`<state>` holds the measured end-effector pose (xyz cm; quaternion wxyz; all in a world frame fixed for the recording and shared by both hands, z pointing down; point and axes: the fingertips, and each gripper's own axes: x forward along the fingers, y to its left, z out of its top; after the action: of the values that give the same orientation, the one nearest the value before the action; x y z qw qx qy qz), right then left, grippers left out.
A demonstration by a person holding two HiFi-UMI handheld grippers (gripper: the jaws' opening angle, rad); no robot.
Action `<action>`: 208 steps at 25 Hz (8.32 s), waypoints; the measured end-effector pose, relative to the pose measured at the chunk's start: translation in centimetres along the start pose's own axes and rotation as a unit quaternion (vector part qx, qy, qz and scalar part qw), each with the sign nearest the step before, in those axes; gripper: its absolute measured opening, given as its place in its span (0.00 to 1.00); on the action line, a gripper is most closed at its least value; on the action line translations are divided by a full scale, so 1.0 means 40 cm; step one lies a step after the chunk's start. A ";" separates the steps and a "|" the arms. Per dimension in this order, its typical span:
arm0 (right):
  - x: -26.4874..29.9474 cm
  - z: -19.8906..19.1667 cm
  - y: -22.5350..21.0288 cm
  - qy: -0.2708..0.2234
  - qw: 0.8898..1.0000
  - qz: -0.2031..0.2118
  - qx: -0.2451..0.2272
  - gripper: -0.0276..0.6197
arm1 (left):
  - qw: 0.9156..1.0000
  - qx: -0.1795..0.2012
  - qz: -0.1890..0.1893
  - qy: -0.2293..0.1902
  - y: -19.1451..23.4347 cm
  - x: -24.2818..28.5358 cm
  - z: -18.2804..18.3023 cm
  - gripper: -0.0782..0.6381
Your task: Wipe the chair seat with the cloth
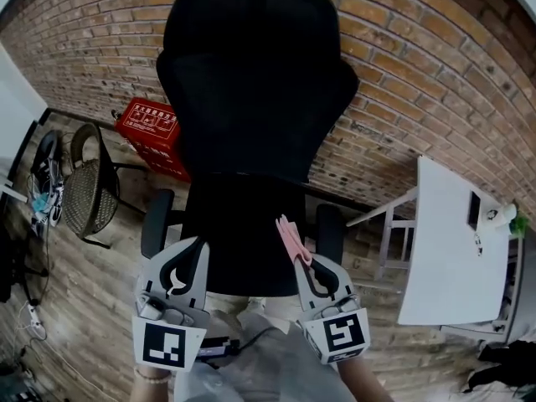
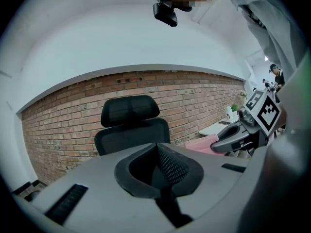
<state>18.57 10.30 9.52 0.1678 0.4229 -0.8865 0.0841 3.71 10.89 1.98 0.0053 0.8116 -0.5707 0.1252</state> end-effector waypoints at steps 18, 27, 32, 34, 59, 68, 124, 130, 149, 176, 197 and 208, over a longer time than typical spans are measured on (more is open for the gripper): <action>0.293 -0.291 -0.094 0.072 0.997 -0.010 0.040 0.13 | 0.997 -0.017 0.004 0.076 0.065 0.236 -0.319 0.13; 0.466 -0.469 -0.168 0.104 0.991 -0.075 0.042 0.13 | 0.995 0.050 -0.028 0.080 0.110 0.343 -0.507 0.13; 0.548 -0.572 -0.218 0.130 0.983 -0.120 0.052 0.13 | 0.994 0.039 -0.042 0.090 0.123 0.392 -0.612 0.13; 0.588 -0.602 -0.241 0.135 0.980 -0.134 0.057 0.13 | 0.994 0.039 -0.048 0.092 0.134 0.416 -0.650 0.13; 0.860 -0.912 -0.468 0.261 0.927 -0.268 0.000 0.13 | 0.986 0.056 -0.100 0.121 0.238 0.529 -0.900 0.13; 0.965 -0.986 -0.428 0.274 0.932 -0.225 0.078 0.13 | 0.986 0.048 -0.091 0.129 0.267 0.534 -0.956 0.13; 1.354 -0.856 0.273 0.200 0.956 0.211 -0.032 0.13 | 0.989 -0.012 -0.048 0.142 0.288 0.368 -1.043 0.13; 1.301 -0.901 0.165 0.212 0.966 0.147 -0.010 0.13 | 0.988 -0.007 -0.066 0.141 0.270 0.393 -1.042 0.13; 0.991 -1.020 -0.212 0.259 0.963 -0.072 0.016 0.13 | 0.982 0.025 -0.133 0.129 0.133 0.462 -1.002 0.13; 0.905 -1.052 -0.239 0.275 0.953 -0.092 0.085 0.13 | 0.982 0.020 -0.138 0.125 0.129 0.442 -1.004 0.13; 1.139 -0.948 0.279 0.243 0.945 0.214 -0.045 0.13 | 0.988 -0.018 -0.049 0.143 0.203 0.271 -1.093 0.13; 1.182 -0.873 0.493 0.225 0.918 0.316 -0.082 0.13 | 0.988 -0.028 -0.027 0.151 0.235 0.184 -1.082 0.13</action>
<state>-16.55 -1.25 59.28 0.3616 0.0753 -0.9166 0.1529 -11.20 7.38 44.19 0.1177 0.7978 -0.5447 0.2304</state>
